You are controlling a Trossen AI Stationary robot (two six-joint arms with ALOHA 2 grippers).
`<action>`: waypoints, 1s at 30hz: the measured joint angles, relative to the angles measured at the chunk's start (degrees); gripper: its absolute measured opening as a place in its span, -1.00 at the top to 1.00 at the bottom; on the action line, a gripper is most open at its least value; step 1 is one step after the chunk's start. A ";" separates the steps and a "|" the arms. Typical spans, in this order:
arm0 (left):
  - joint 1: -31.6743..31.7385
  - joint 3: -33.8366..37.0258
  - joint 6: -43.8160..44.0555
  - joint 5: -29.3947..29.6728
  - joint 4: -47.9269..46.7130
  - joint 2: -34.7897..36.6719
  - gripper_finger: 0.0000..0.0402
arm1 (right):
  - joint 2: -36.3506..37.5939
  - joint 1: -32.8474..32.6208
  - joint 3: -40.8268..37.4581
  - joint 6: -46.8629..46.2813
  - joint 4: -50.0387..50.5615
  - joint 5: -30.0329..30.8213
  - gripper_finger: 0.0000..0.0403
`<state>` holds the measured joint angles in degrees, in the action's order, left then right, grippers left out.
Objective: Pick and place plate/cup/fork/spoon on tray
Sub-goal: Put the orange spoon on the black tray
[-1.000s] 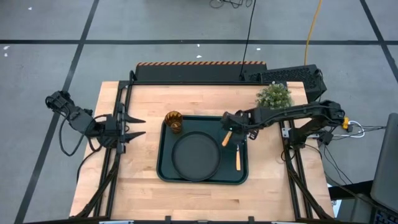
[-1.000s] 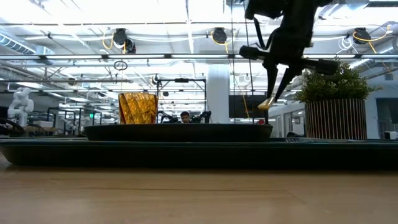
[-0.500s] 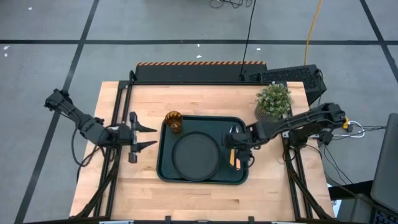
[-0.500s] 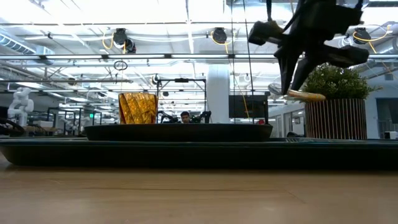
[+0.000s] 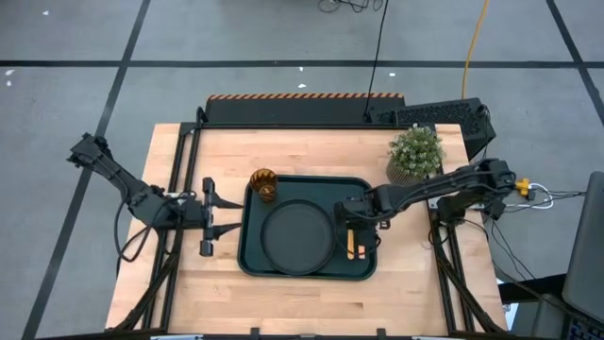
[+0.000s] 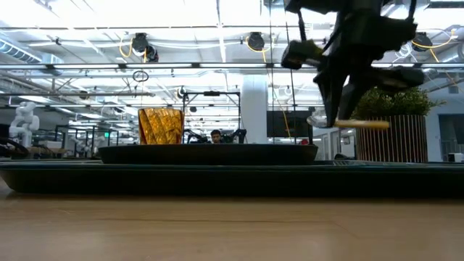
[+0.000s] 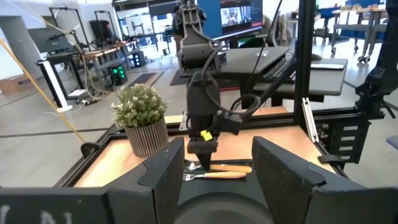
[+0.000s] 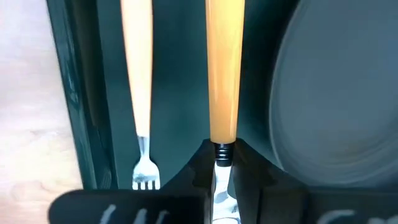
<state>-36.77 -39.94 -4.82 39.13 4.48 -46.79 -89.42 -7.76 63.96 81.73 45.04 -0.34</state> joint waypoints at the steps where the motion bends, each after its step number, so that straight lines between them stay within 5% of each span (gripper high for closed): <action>1: 0.00 0.00 0.01 -0.01 0.17 -0.07 0.04 | -0.40 0.30 0.00 0.71 -0.19 0.07 0.92; 30: -0.17 0.00 0.70 -0.04 -0.03 -0.09 0.04 | -8.47 3.68 -2.15 -3.04 -9.19 -5.75 0.92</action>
<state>-36.95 -39.94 -4.12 39.09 4.45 -46.87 -97.89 -4.08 61.81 78.70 35.84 -6.09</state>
